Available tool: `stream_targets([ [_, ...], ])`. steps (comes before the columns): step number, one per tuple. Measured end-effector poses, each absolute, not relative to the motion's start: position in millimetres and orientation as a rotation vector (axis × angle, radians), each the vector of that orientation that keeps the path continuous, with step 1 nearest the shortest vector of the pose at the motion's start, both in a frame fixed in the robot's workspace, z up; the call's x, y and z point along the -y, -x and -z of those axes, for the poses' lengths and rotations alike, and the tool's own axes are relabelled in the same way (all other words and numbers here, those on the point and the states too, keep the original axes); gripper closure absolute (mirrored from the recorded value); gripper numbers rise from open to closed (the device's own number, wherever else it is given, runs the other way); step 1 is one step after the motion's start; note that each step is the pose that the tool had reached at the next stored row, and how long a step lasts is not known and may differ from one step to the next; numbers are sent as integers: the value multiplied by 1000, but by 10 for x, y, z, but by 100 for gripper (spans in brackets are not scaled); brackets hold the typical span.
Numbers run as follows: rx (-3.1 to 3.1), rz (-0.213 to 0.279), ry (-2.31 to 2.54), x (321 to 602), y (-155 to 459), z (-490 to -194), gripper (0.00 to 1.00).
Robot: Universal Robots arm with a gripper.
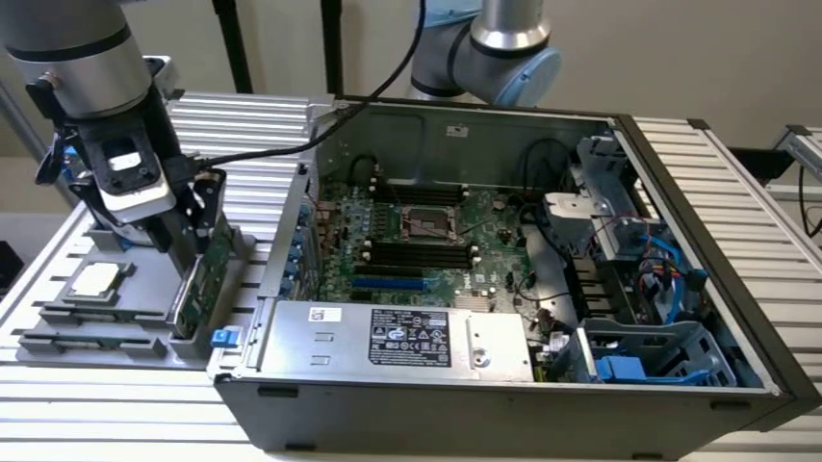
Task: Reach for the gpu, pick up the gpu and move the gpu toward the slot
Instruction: 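Pick up the gpu and move the gpu toward the slot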
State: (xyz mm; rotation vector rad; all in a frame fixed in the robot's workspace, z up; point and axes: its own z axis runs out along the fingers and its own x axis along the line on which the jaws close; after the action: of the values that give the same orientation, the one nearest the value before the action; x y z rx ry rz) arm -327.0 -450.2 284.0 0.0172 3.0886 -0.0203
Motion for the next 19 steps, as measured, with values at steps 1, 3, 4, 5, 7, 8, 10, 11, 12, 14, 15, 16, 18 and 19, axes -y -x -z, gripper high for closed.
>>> stream_targets([
  [1,-3087,21,-21,4502,3270,-2823,52],
  [3,-3085,21,-27,4502,3270,-2786,52],
  [4,-3085,22,-29,4502,3271,-2768,52],
  [5,-3084,23,-30,4502,3271,-2750,52],
  [7,-3084,24,-33,4502,3271,-2714,52],
  [8,-3084,25,-33,4502,3271,-2696,52],
  [10,-3083,27,-33,4502,3271,-2659,52],
  [11,-3083,28,-33,4502,3271,-2641,52],
  [12,-3083,30,-33,4502,3271,-2622,52],
  [14,-3083,34,-34,4502,3275,-2585,52],
  [15,-3083,36,-34,4502,3282,-2568,52],
  [16,-3082,39,-33,4502,3293,-2551,52],
  [18,-3081,47,-33,4498,3313,-2525,52],
  [19,-3080,55,-33,4494,3316,-2516,52],
])
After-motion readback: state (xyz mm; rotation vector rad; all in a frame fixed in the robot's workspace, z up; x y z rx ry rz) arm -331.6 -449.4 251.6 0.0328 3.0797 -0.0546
